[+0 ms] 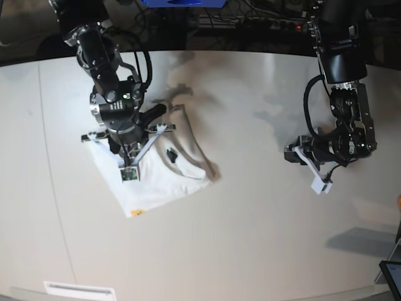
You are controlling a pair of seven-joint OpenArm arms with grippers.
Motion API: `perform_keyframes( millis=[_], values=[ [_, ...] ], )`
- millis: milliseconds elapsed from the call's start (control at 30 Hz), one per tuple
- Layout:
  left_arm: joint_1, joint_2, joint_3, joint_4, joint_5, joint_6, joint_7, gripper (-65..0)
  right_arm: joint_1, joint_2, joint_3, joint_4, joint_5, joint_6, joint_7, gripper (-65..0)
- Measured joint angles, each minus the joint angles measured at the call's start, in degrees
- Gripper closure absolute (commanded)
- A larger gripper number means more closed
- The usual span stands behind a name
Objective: Fold the T-shirt properly
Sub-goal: 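Press and smooth the folded bundle with the right gripper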
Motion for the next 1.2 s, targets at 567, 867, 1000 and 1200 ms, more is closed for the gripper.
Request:
perform_keyframes(
  millis=[567, 867, 1000, 1200],
  values=[
    [0.17, -0.2, -0.04, 0.0, 0.22, 0.0, 0.39, -2.0, -4.87, -2.91, -0.61, -1.05, 0.33, 0.0, 2.62, -3.6],
    [0.15, -0.04, -0.04, 0.0, 0.17, 0.0, 0.35, -2.0, -7.91, -5.99, -5.03, -1.49, 0.44, 0.09, 2.95, -3.6],
    [0.13, -0.02, -0.04, 0.0, 0.17, 0.0, 0.33, -2.0, -8.22, -6.78, -5.03, -3.67, 0.2, 0.0, 3.21, -3.6],
    [0.15, -0.13, -0.17, -0.04, 0.17, -0.02, 0.35, -2.0, -10.01, -6.49, -4.92, -3.91, -0.02, 0.0, 3.72, -3.6]
  ],
)
